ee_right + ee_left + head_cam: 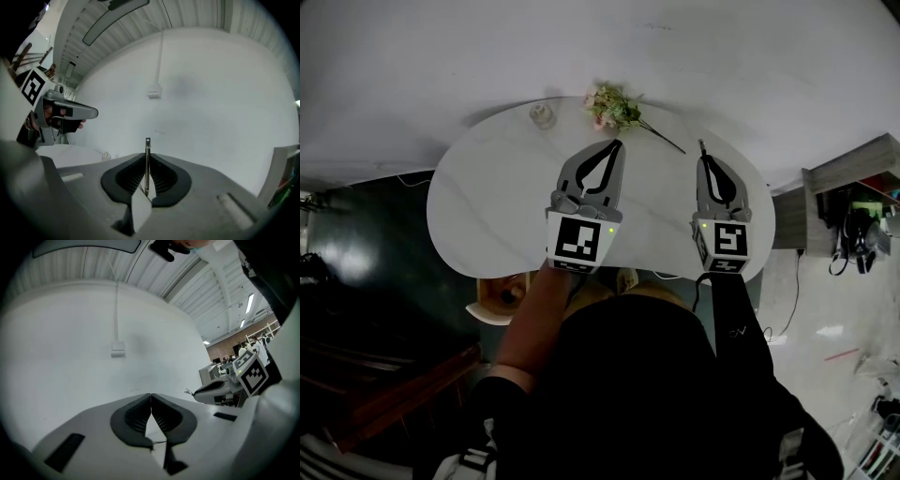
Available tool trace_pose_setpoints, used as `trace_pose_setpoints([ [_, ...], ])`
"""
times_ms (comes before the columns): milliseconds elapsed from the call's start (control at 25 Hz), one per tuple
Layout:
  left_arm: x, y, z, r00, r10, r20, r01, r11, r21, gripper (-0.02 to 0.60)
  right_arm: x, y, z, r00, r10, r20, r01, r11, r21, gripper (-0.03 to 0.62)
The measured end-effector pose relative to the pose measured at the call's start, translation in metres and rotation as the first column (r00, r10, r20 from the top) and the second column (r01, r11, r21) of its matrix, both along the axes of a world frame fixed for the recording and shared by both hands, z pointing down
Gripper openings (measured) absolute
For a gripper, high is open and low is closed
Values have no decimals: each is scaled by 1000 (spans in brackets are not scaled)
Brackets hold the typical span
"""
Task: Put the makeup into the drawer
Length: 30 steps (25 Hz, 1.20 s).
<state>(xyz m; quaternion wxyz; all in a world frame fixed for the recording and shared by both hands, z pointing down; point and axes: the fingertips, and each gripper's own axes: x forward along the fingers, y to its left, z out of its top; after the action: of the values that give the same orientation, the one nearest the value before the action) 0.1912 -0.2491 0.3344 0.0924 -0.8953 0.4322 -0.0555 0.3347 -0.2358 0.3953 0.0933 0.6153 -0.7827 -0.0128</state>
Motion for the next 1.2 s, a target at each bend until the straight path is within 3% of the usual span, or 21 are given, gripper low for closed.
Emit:
trace_pose_setpoints([
  [360,-24,12,1,999,-33,-4,33,999,-1,9,-33,8,-4,998,-53,17,53,999,-3,34],
  [680,-120,27,2,977,-202,64,199,979,44,9,-133,-2,-4,970,-241,18,242,970,-3,35],
  [800,-172,39,2,955,-295,35,294,955,22,9,-180,-1,-2,948,-317,4,317,948,-12,34],
  [920,-224,54,4,917,-399,8,399,917,-9,9,-235,3,-3,912,-411,0,411,912,-11,34],
  [1200,-329,106,6,813,-582,10,582,813,-18,9,-362,33,-6,791,-611,4,611,791,-4,35],
])
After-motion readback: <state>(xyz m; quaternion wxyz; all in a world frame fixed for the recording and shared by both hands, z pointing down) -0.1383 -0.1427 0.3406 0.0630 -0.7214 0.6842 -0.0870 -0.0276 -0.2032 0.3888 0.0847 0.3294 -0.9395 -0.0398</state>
